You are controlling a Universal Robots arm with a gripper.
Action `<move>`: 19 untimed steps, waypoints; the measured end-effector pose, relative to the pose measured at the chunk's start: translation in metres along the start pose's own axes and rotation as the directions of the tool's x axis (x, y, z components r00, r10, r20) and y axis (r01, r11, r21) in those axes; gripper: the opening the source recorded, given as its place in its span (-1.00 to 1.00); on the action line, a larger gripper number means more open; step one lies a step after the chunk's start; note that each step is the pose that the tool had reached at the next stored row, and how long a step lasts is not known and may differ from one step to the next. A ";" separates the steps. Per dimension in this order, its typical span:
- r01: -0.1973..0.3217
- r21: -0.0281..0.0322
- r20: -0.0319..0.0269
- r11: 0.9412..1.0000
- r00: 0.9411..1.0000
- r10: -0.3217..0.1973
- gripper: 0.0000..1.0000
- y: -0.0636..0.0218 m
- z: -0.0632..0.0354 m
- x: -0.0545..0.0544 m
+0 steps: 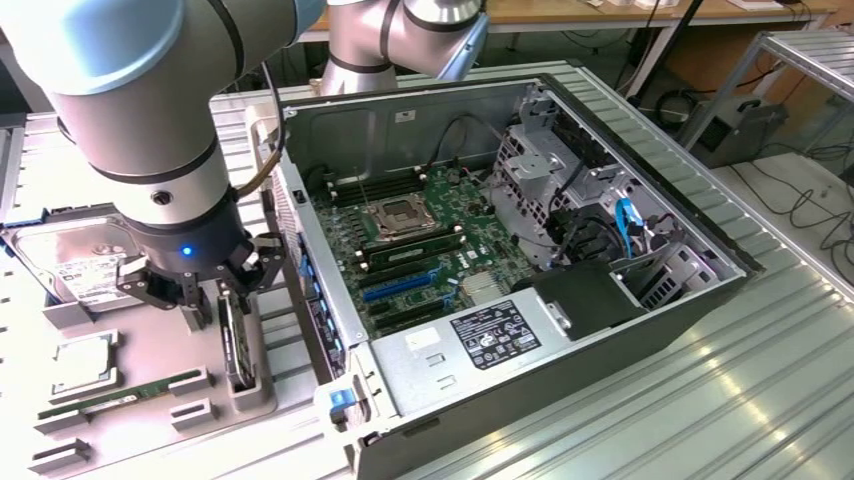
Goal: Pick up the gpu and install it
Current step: 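Pick up the gpu and move the gpu toward the slot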
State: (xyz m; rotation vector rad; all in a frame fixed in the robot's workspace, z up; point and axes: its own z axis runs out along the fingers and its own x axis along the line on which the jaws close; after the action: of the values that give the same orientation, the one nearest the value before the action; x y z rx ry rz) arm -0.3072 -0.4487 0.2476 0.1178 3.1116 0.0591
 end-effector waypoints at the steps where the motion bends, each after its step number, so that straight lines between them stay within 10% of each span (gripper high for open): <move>1: 0.000 0.000 0.000 1.000 1.000 0.000 -0.14 0.0000 0.0000 0.000; 19: 0.000 0.000 0.000 1.000 1.000 0.000 -0.48 0.0000 -0.0001 0.000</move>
State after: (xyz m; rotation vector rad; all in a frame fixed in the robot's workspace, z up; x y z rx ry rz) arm -0.3072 -0.4487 0.2477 0.1178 3.1117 0.0588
